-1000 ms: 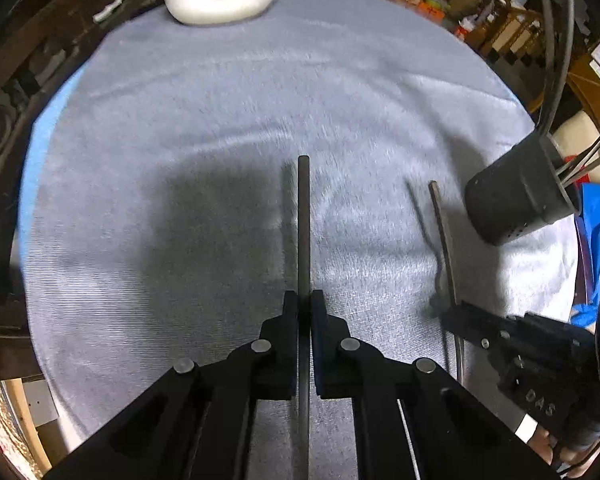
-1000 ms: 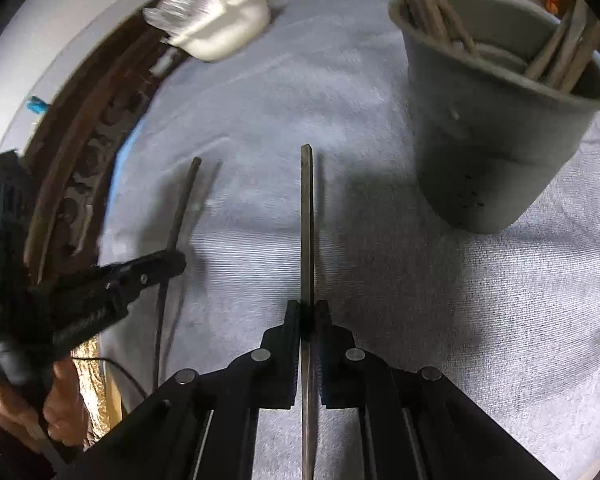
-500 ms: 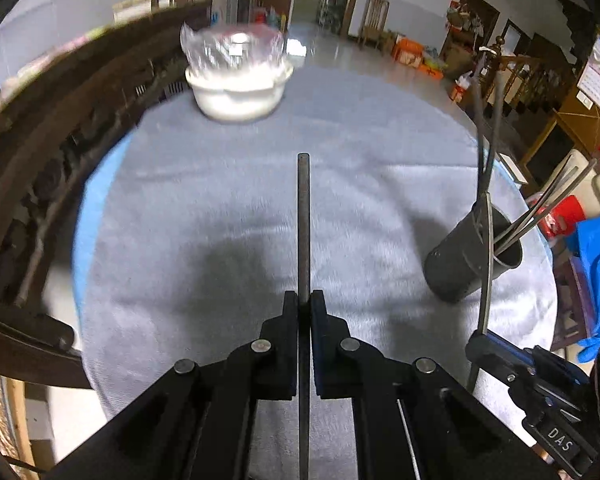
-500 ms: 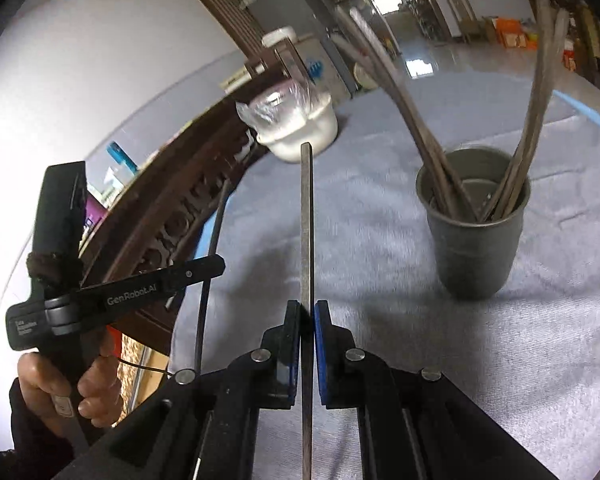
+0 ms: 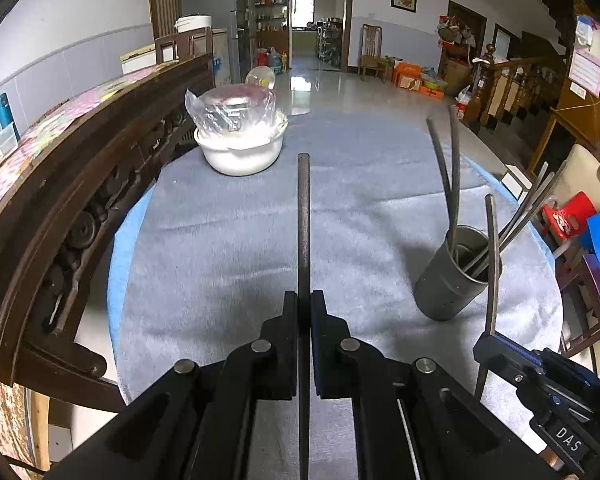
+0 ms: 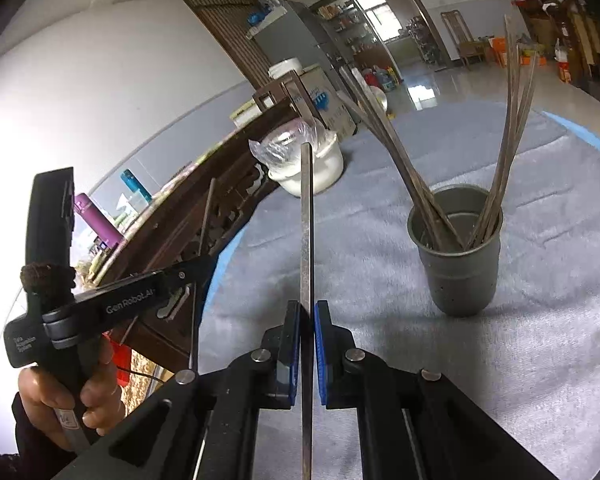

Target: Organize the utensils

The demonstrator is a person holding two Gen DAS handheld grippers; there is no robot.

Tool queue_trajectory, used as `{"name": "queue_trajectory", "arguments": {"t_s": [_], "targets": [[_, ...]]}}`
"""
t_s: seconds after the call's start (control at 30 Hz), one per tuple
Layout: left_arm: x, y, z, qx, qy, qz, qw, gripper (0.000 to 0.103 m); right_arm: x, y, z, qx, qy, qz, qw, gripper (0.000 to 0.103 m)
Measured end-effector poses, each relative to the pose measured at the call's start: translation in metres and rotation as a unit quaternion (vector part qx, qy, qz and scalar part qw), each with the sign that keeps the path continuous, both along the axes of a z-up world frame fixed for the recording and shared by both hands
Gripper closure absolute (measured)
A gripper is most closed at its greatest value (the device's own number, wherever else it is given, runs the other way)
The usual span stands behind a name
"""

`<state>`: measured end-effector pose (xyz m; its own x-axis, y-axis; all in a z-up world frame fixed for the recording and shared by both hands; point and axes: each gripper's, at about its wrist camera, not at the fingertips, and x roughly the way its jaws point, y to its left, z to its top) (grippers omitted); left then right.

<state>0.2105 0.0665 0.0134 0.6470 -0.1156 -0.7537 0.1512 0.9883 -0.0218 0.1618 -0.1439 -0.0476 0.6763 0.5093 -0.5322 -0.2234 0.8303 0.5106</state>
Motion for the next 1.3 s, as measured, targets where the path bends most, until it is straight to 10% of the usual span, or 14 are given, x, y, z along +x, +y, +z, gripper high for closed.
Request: {"name": "queue_trajectory", "arguments": {"t_s": [0.33, 0.63, 0.77, 1.03, 1.3], "targets": [[-0.002, -0.013, 0.002, 0.010, -0.003, -0.011, 0.9999, 0.097, -0.002, -0.007, 0.006, 0.000, -0.004, -0.006, 1.000, 0.095], [0.030, -0.004, -0.070, -0.082, 0.172, -0.009, 0.9817, 0.097, 0.035, -0.007, -0.076, -0.052, 0.208, -0.025, 0.976, 0.095], [0.040, -0.001, -0.108, -0.106, 0.232, 0.010, 0.9669, 0.097, 0.041, -0.007, -0.091, -0.062, 0.240, -0.028, 0.968, 0.095], [0.042, -0.015, -0.135, -0.066, 0.255, -0.016, 0.9645, 0.096, 0.050, 0.001, -0.107, -0.068, 0.281, -0.023, 0.957, 0.093], [0.044, 0.007, -0.129, -0.081, 0.246, -0.007, 0.9659, 0.068, 0.050, -0.014, -0.100, -0.039, 0.267, -0.024, 0.963, 0.093]]}}
